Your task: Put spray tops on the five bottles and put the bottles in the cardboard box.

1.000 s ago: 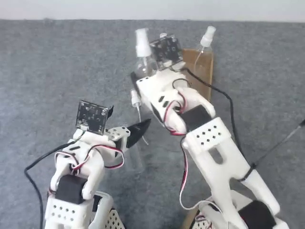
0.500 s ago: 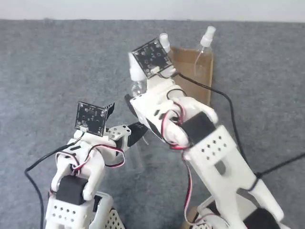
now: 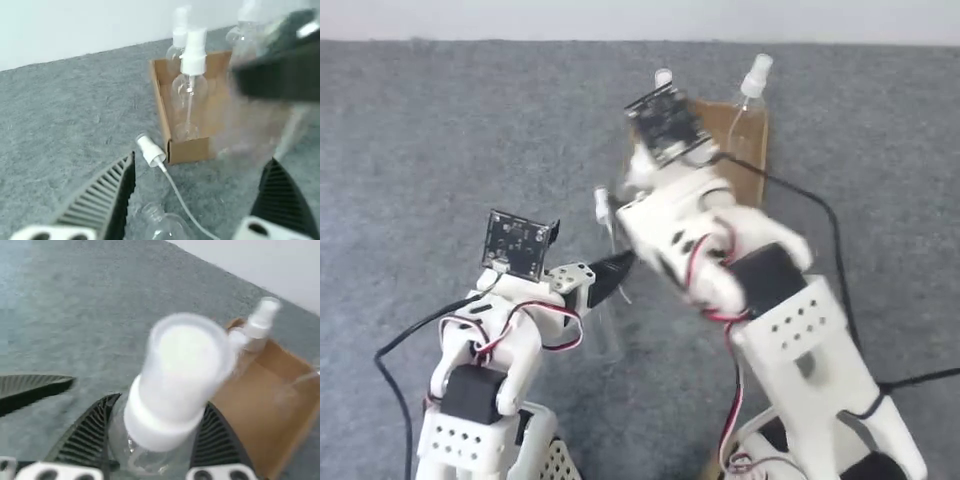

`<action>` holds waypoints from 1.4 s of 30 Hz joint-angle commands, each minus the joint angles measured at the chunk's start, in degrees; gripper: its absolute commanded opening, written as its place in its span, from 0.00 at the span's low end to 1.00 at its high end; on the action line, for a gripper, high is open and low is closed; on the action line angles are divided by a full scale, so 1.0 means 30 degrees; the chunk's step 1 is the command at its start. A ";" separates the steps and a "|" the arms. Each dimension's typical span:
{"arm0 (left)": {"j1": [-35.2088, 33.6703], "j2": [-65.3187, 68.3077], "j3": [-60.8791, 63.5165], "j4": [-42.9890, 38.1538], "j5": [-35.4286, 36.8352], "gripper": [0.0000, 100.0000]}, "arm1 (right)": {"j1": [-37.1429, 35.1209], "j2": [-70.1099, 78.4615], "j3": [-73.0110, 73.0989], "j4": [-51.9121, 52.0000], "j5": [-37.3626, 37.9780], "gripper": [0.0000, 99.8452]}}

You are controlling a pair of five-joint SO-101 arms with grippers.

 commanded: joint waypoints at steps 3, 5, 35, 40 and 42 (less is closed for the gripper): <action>0.0029 -0.0440 -0.0190 -0.0440 0.0059 0.36 | 0.4527 -0.1128 -0.1231 0.0161 0.2637 0.01; 0.0029 -0.0440 -0.0190 -0.0440 0.0059 0.36 | 0.5612 -0.1099 -0.1201 0.0132 0.3223 0.01; -0.2344 -0.0440 0.0132 -0.1114 0.0205 0.01 | 0.8689 1.1062 -0.1319 -1.1941 0.2637 0.01; -0.2344 -0.0440 0.0132 -0.1114 0.0205 0.01 | 0.9158 1.2293 -0.1348 -1.3114 0.2608 0.01; -0.2344 -0.0440 0.0132 -0.1114 0.0205 0.01 | 0.9275 1.2645 -0.1348 -1.3260 0.2608 0.01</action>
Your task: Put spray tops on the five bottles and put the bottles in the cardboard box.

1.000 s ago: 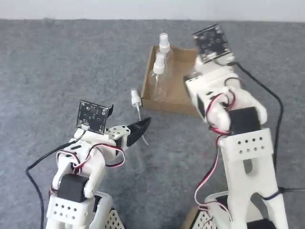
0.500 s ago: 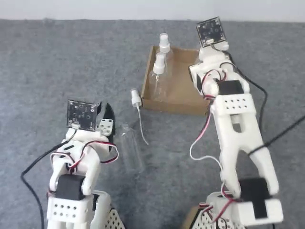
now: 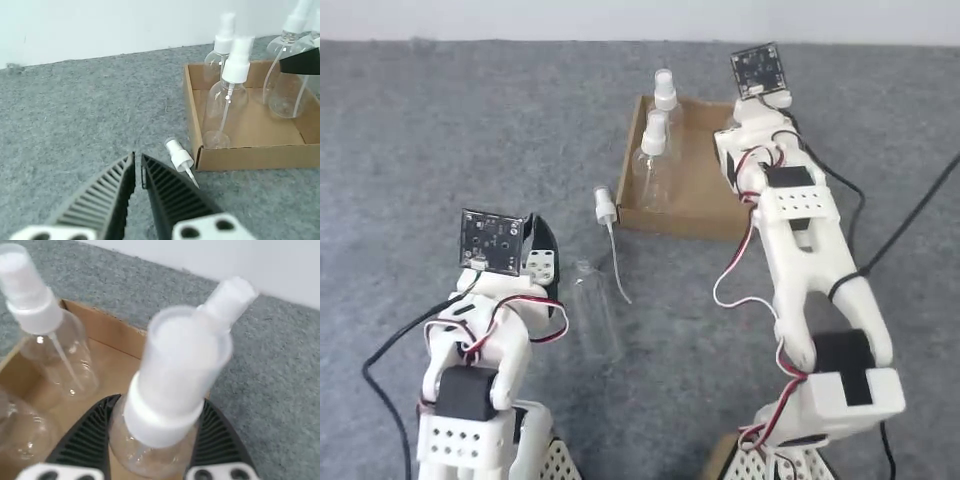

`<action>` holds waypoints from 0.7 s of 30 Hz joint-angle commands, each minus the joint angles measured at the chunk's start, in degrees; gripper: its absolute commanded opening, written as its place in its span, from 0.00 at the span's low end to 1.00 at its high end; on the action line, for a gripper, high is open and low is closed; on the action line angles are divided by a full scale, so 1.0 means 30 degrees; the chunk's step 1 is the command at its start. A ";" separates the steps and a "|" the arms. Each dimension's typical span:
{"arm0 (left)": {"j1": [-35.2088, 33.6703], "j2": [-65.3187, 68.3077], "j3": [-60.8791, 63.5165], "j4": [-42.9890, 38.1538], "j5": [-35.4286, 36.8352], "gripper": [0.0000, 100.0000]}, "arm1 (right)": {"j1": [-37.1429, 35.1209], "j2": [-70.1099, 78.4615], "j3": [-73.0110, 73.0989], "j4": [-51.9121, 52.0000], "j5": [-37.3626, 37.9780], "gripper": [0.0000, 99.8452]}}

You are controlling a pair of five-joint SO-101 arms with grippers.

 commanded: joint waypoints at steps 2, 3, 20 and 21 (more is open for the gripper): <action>-0.0117 -0.0322 -0.0161 -0.0527 0.0205 0.01 | 0.0601 0.0396 -0.1319 -0.1333 -0.0293 0.01; -0.0117 -0.0322 -0.0161 -0.0527 0.0205 0.01 | 0.0659 0.0513 -0.1319 -0.1568 -0.0293 0.01; -0.0117 -0.0322 -0.0161 -0.0527 0.0205 0.01 | 0.0864 0.2505 -0.1260 -0.3414 -0.1700 0.01; -0.0117 -0.0322 -0.0161 -0.0527 0.0205 0.01 | 0.0864 0.2652 -0.1260 -0.3502 -0.1641 0.01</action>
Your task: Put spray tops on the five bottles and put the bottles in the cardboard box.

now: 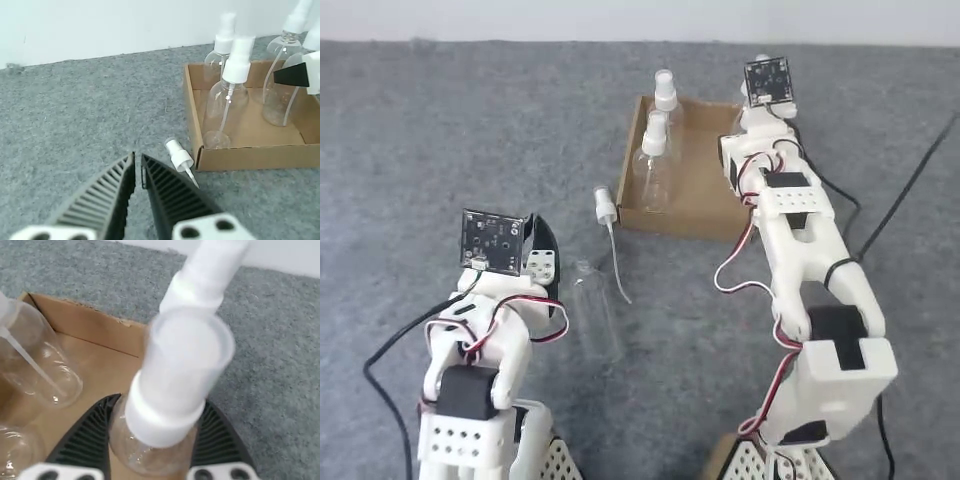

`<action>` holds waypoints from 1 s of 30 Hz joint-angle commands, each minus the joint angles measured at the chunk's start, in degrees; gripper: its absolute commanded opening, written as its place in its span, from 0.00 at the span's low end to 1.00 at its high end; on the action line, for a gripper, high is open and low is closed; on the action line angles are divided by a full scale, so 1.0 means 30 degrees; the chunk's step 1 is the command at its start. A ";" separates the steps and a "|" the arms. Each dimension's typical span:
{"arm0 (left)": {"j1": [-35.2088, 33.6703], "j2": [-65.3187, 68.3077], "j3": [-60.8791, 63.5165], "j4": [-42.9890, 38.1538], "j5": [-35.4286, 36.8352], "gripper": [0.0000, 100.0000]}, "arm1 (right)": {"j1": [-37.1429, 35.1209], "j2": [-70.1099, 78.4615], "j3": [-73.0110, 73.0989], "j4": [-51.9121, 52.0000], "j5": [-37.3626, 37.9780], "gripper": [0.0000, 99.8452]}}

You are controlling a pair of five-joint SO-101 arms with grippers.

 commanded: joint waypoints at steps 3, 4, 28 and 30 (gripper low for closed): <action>-0.0117 -0.0322 -0.0161 -0.0527 0.0205 0.01 | 0.0220 0.0190 -0.1260 -0.0777 -0.0176 0.01; -0.0117 -0.0322 -0.0161 -0.0527 0.0205 0.01 | 0.0161 0.0278 -0.1231 -0.0777 -0.0147 0.01; -0.0117 -0.0322 -0.0161 -0.0557 0.0205 0.01 | 0.0103 0.0220 -0.1260 0.0425 -0.0147 0.25; -0.0117 -0.0322 -0.0161 -0.0557 0.0205 0.01 | 0.0103 0.0220 -0.1289 0.0454 -0.0147 0.25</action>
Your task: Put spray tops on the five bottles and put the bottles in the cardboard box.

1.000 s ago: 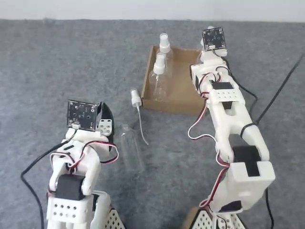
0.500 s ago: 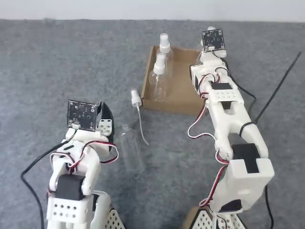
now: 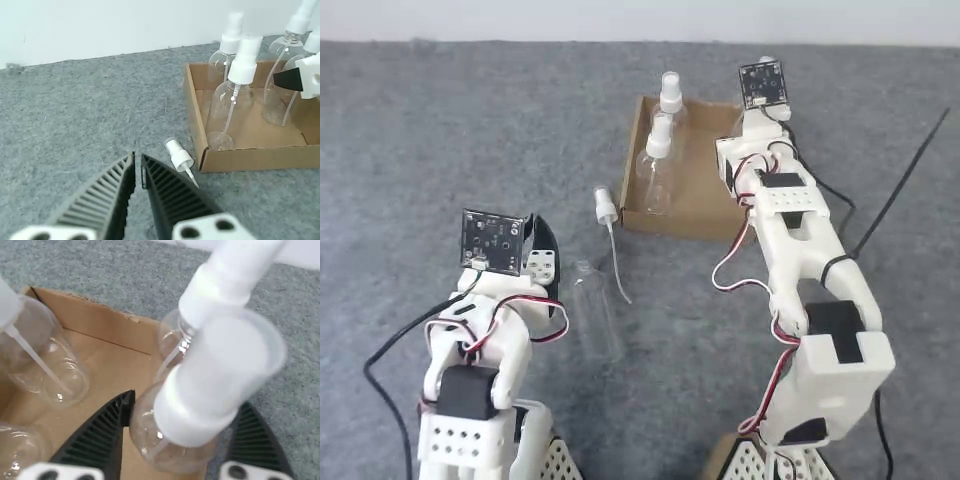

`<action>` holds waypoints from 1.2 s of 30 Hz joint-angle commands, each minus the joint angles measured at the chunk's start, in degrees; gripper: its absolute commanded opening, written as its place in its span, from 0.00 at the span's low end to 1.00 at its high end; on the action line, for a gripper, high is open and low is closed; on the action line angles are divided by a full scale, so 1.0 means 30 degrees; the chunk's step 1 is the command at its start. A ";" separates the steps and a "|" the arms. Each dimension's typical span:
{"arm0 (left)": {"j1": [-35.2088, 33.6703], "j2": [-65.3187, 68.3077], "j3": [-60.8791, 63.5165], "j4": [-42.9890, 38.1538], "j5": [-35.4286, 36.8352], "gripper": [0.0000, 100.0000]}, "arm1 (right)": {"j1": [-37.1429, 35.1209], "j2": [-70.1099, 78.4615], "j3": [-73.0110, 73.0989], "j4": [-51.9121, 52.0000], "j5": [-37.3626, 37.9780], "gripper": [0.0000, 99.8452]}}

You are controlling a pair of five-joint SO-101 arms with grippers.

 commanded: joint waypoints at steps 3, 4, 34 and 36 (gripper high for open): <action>-0.0117 -0.0322 -0.0161 -0.0557 0.0205 0.01 | 0.0073 -0.0425 -0.1084 0.0220 -0.0147 0.27; -0.0117 -0.0322 -0.0161 -0.0557 0.0205 0.01 | 0.0073 -0.0454 -0.1084 0.0220 -0.0176 0.27; -0.0117 -0.0322 -0.0161 -0.0557 0.0205 0.01 | -0.0542 -0.6549 -0.3487 0.5201 -0.0117 0.32; -0.0117 -0.0322 -0.0161 -0.0557 0.0205 0.01 | -0.0542 -0.6960 -0.3634 0.5846 -0.0117 0.32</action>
